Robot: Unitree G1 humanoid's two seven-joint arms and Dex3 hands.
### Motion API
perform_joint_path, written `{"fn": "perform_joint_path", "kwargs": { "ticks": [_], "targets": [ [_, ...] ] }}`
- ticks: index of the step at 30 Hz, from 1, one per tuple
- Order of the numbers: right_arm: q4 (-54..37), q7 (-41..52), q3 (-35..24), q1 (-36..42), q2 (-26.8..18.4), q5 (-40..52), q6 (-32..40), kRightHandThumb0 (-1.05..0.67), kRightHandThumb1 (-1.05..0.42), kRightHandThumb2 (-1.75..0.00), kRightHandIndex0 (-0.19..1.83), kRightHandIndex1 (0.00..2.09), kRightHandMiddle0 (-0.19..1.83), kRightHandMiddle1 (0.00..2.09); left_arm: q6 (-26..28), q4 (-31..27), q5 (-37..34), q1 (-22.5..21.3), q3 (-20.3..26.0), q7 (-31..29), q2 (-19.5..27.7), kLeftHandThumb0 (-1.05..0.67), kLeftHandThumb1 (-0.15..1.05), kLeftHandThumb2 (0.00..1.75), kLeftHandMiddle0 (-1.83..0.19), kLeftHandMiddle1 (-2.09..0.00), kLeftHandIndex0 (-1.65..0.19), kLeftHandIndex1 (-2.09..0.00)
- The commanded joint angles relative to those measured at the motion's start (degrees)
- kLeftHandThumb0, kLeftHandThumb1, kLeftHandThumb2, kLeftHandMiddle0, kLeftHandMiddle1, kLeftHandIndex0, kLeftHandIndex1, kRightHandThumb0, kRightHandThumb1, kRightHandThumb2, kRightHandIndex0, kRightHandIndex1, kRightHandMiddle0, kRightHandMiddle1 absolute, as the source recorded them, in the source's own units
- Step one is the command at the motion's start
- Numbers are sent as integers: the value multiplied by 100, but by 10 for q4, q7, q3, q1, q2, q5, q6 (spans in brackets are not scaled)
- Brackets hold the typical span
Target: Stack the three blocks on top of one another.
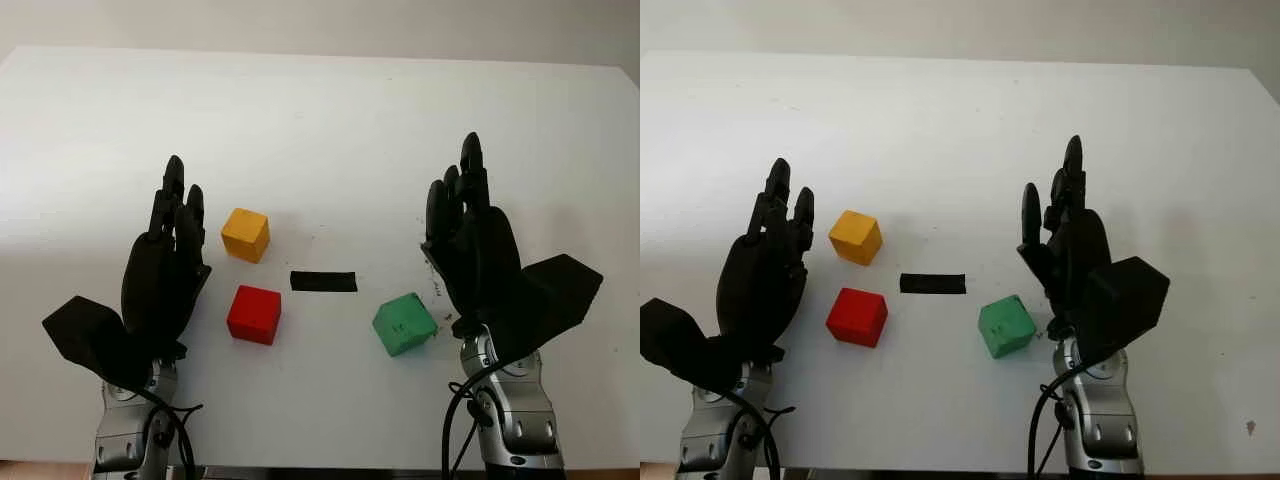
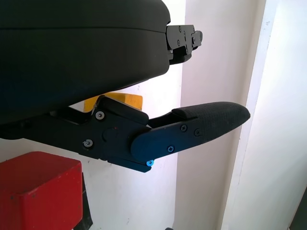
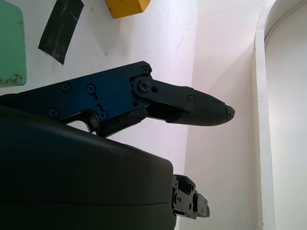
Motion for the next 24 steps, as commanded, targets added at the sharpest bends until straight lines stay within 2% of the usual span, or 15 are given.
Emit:
{"fn": "perform_joint_path", "kwargs": {
  "ticks": [1,11,16,19,21,24],
  "targets": [
    [-6,1,0,5,0,1,-4,-67,-105,-64,-19,0,-19,0,-6,-4,1,2,-1,-2,2,-77,105,68,10,-5,10,-5],
    [0,2,-2,4,-4,-2,-10,-66,-105,-64,-19,0,-19,0,-3,0,-6,-4,0,-6,1,-76,105,68,11,-5,11,-5],
    [-6,1,-5,0,-1,4,-5,-65,-105,-63,-19,0,-19,0,-18,-27,16,5,9,6,13,-73,105,65,4,-8,6,-7],
    [-5,1,-6,-5,-1,7,-5,-64,-105,-63,-19,0,-19,0,-89,-30,94,7,20,30,43,-67,105,53,-18,-10,-8,-11],
    [-3,0,-5,-8,0,5,-7,-64,-105,-63,-19,0,-19,0,-100,-51,154,11,28,43,75,-67,105,42,-35,-8,-29,-11],
    [-3,-7,-3,-9,1,-4,-10,-64,-105,-62,-19,0,-19,0,-89,-93,173,17,47,12,135,-72,105,27,-27,-3,-37,-8]
  ]
}}
